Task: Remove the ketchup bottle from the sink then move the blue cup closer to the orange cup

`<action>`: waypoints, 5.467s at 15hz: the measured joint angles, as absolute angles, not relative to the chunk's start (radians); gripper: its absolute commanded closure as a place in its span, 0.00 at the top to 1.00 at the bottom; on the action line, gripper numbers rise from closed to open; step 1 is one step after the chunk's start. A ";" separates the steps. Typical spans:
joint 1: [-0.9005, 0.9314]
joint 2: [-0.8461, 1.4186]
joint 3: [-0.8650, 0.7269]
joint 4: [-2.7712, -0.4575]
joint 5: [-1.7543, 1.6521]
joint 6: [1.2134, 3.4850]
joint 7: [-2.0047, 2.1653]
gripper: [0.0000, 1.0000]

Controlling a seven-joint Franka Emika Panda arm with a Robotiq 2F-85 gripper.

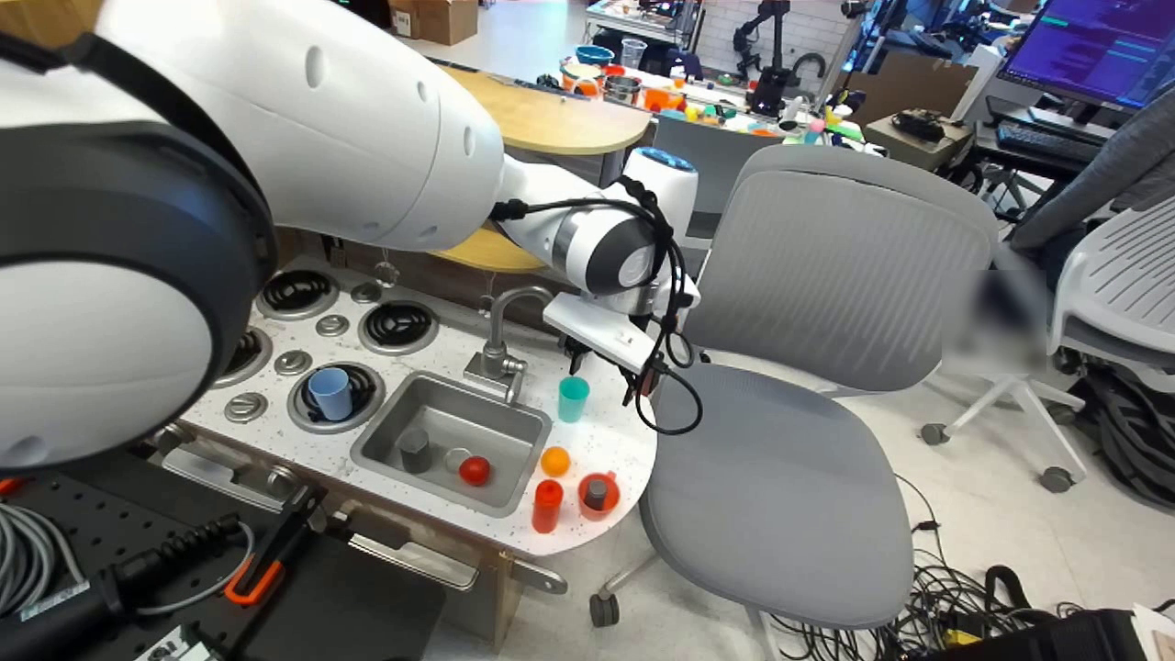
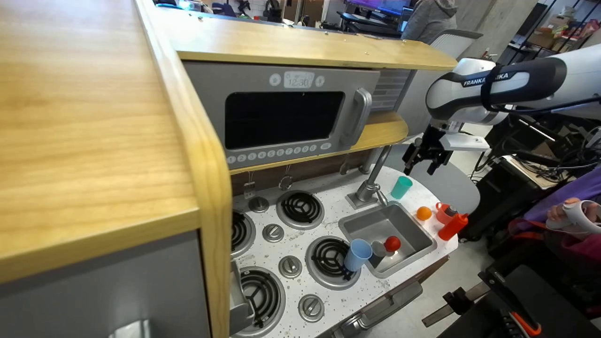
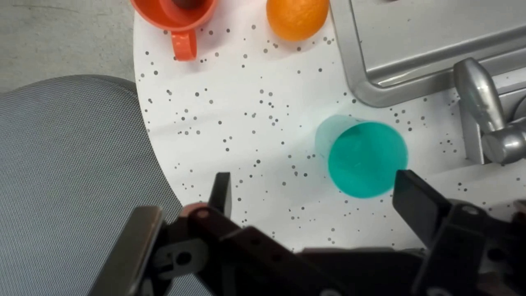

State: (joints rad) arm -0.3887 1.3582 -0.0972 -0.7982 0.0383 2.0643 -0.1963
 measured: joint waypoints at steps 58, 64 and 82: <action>-0.482 1.433 -0.074 -0.702 0.029 1.946 -0.283 0.63; -0.516 1.303 -0.080 -0.804 0.030 1.948 -0.285 1.00; -0.427 0.769 -0.061 -1.575 -0.087 2.080 -0.593 1.00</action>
